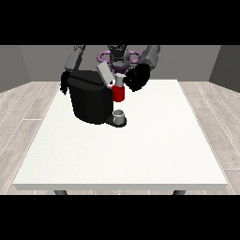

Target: Insert the coffee pod into the coffee machine and close the lid

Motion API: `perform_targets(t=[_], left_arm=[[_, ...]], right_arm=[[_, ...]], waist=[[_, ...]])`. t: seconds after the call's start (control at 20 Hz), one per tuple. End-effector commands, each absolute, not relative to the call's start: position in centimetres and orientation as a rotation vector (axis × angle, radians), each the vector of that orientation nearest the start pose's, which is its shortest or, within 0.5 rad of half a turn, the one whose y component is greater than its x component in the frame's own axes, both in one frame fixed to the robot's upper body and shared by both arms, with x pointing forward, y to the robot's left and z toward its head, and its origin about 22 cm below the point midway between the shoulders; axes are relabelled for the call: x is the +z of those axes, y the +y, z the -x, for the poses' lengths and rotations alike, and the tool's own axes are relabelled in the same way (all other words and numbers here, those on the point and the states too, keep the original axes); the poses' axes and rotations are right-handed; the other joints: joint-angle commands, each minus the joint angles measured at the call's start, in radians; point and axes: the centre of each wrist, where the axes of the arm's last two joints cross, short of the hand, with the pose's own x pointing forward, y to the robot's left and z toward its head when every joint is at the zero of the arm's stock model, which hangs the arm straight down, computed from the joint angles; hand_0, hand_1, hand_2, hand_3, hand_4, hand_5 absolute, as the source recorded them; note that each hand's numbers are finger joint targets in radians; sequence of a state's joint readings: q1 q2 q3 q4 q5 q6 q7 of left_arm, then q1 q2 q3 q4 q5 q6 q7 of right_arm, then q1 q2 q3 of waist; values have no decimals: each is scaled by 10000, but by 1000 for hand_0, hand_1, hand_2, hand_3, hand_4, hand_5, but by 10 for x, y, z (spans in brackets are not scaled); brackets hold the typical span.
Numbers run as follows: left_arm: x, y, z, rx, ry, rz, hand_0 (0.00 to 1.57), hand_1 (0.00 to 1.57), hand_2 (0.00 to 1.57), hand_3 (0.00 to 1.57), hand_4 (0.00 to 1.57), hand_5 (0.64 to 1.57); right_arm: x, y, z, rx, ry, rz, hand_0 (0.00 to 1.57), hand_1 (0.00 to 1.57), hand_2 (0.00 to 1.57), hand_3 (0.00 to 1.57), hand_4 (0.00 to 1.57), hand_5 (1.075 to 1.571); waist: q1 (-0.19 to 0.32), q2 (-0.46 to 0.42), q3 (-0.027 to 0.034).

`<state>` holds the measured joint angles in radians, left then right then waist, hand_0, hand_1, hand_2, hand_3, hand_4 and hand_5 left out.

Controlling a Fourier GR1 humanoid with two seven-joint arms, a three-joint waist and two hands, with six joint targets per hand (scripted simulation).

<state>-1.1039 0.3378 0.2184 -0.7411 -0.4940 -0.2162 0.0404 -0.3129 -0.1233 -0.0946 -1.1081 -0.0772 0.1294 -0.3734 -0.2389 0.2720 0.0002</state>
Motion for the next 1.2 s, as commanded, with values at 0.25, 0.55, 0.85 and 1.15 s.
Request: perform_targets(t=[0.25,0.55,0.85,1.15], left_arm=[[251,252,-458,-6741,-17015,-5255,1438,1438,1467,1362,625,1571],[242,266,-457,-7163,-16811,-5616,1483,1483,1496,1399,705,1571],[265,267,-458,-6568,-17313,-5646,1391,1391,1443,1373,603,1571],[246,236,-460,-7223,-17086,-5409,1374,1374,1384,1258,554,1571]], right_arm=[[-11,-260,-332,1126,-18188,-1061,0,0,0,0,233,1571],[10,-268,-344,1077,-18463,-926,0,0,0,0,258,1571],[11,-260,-350,1235,-18198,-989,0,0,0,0,263,1571],[-14,-266,-344,752,-17793,-703,0,0,0,0,240,1571]], waist=[[-109,836,3],[-206,1011,2],[-369,1190,1],[81,712,4]])
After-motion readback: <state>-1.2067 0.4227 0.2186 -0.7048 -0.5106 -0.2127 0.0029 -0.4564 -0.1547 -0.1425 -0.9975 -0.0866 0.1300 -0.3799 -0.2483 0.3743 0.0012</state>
